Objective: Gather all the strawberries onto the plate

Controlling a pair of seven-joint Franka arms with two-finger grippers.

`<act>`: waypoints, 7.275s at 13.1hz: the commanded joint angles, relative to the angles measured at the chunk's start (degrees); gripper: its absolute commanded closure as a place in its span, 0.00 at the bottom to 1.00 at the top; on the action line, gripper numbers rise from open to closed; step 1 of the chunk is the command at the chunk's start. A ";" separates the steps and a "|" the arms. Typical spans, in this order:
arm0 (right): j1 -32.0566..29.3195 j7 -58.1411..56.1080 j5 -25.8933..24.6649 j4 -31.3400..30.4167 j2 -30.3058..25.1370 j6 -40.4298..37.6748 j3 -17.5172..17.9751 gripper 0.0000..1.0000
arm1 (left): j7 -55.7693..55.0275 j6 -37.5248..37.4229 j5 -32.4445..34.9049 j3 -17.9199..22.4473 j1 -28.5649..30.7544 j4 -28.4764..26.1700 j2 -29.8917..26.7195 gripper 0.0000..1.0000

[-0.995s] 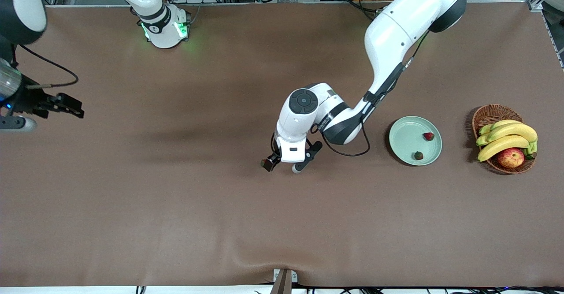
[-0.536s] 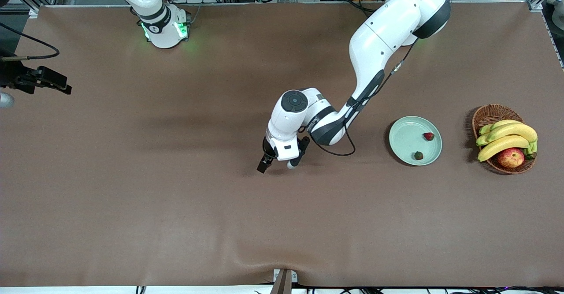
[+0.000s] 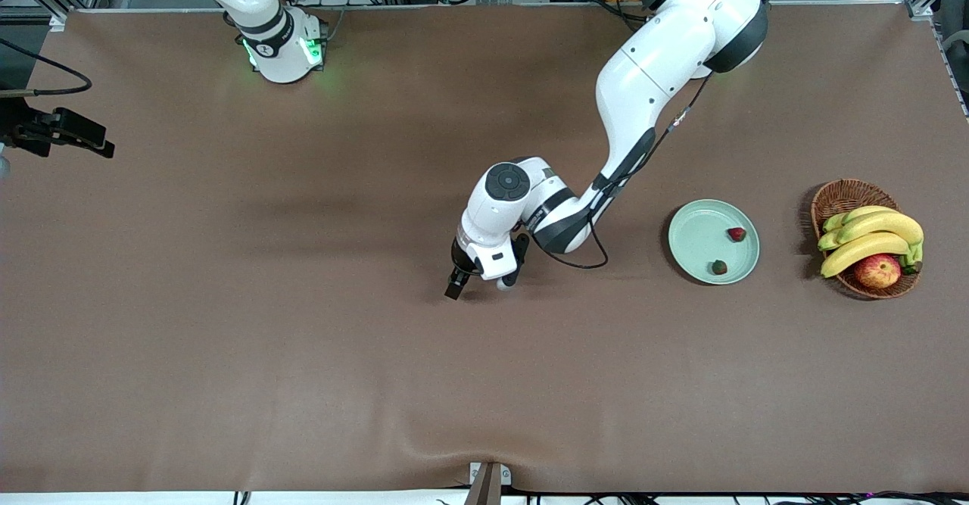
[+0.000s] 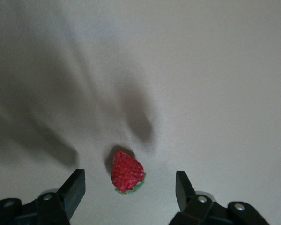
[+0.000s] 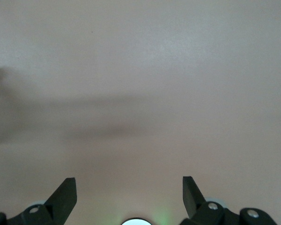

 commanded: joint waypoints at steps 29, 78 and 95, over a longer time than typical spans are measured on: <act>-1.68 0.64 3.00 5.24 0.72 -2.10 0.05 0.00 | 28.47 -28.30 -4.78 -6.55 16.23 -0.20 -14.73 1.00; -1.33 0.64 3.00 5.24 0.72 -2.62 0.23 0.00 | 97.83 -49.47 -4.69 -18.75 49.91 -12.36 -41.46 0.00; -1.33 0.56 2.91 5.24 0.64 -2.80 0.31 0.00 | 102.76 -63.65 -21.91 10.84 29.44 -15.05 -61.83 0.00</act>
